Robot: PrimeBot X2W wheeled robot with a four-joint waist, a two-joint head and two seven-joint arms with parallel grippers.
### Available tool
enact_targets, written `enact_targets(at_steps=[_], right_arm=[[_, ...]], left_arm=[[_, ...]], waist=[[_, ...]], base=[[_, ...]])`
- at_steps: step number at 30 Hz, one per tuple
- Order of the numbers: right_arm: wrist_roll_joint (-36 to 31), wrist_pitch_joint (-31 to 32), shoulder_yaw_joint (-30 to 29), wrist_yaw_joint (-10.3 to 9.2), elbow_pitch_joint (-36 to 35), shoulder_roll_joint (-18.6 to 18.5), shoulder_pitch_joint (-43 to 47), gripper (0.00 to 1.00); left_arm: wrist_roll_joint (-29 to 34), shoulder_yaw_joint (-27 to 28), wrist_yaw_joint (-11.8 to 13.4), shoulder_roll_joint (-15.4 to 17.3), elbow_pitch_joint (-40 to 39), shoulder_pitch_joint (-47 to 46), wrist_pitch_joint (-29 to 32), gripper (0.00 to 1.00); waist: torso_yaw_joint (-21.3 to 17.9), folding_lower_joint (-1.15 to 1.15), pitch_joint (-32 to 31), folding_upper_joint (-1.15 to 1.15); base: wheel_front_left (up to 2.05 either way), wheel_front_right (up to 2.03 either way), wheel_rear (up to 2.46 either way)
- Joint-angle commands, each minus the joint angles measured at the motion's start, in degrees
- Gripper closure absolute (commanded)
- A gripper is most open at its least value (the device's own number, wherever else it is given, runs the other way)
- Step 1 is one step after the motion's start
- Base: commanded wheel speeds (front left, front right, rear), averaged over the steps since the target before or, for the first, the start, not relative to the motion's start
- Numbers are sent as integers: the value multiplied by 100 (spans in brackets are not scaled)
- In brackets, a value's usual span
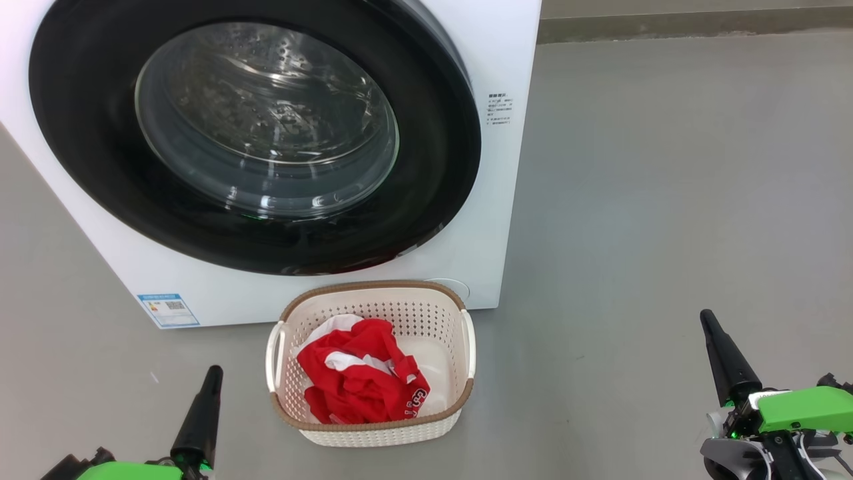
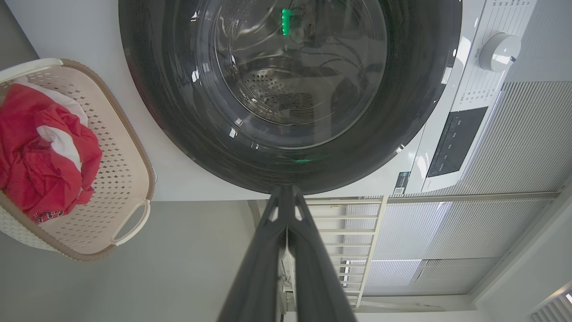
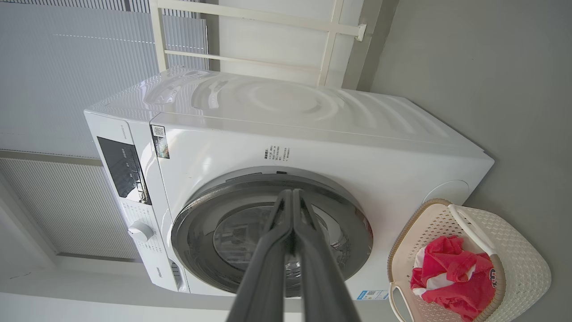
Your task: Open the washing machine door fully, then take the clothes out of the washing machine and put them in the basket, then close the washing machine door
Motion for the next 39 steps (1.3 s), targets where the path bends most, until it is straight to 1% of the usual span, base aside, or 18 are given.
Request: enact_targets(at_steps=[1,39], right_arm=[[13,30,91,3,-141,-70,-245,100],[-2,45,73,3,-140,-58,-247,100]], left_arm=[[-40,196,-41,101,-118,-223,25,100],[-41,195,-41,101,-118,-223,25,100]], waist=[[0,0,0,0],[0,0,0,0]], base=[[0,0,0],[0,0,0]])
